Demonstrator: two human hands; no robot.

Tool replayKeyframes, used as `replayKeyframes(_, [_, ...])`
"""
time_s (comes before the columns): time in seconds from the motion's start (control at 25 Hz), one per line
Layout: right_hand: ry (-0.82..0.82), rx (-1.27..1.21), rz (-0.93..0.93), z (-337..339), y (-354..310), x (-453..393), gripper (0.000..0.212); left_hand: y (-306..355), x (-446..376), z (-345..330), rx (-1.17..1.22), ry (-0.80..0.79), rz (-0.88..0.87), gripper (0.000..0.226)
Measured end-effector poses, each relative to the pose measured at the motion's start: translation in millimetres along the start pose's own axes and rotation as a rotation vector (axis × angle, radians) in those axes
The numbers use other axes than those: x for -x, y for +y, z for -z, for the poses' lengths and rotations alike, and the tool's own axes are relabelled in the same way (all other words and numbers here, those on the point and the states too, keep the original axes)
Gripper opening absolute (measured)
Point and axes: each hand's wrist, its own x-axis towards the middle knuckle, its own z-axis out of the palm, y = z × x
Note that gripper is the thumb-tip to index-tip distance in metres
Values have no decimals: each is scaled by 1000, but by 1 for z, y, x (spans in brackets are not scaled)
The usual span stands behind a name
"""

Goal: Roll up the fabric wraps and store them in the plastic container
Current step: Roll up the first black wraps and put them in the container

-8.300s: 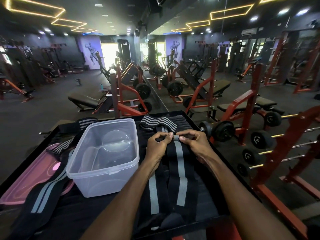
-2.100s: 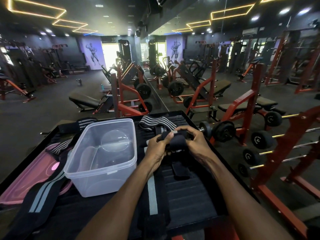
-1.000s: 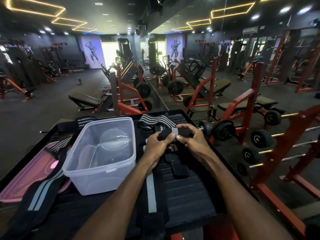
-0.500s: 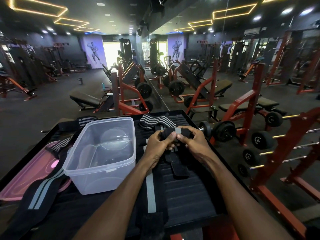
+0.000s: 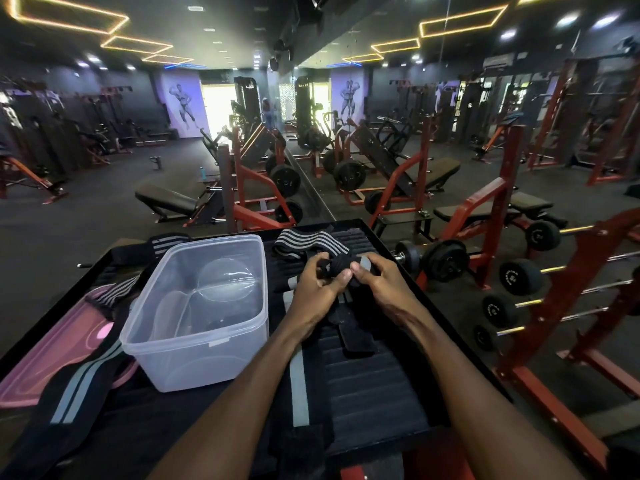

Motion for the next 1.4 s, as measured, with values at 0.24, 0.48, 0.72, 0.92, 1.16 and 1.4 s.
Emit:
replayKeyframes(0.24, [-74, 57, -67, -5, -1, 4, 15, -4, -7, 2, 99, 157, 94, 38])
replayKeyframes(0.48, [202, 537, -47, 8, 4, 1, 29, 0, -5, 5, -317, 231, -173, 37])
replayKeyframes(0.72, [266, 882, -161, 15, 15, 2, 33, 1, -4, 19, -857, 347, -173, 32])
replayKeyframes(0.92, [238, 1149, -240, 20, 10, 9, 39, 2, 0, 18, -1091, 152, 122, 50])
replayKeyframes(1.16, [258, 1142, -320, 24, 5, 9, 46, -6, -1, 22, -1094, 205, 82, 27])
replayKeyframes(1.4, [538, 669, -64, 24, -3, 7, 17, -4, 1, 27, -1071, 331, -191, 7])
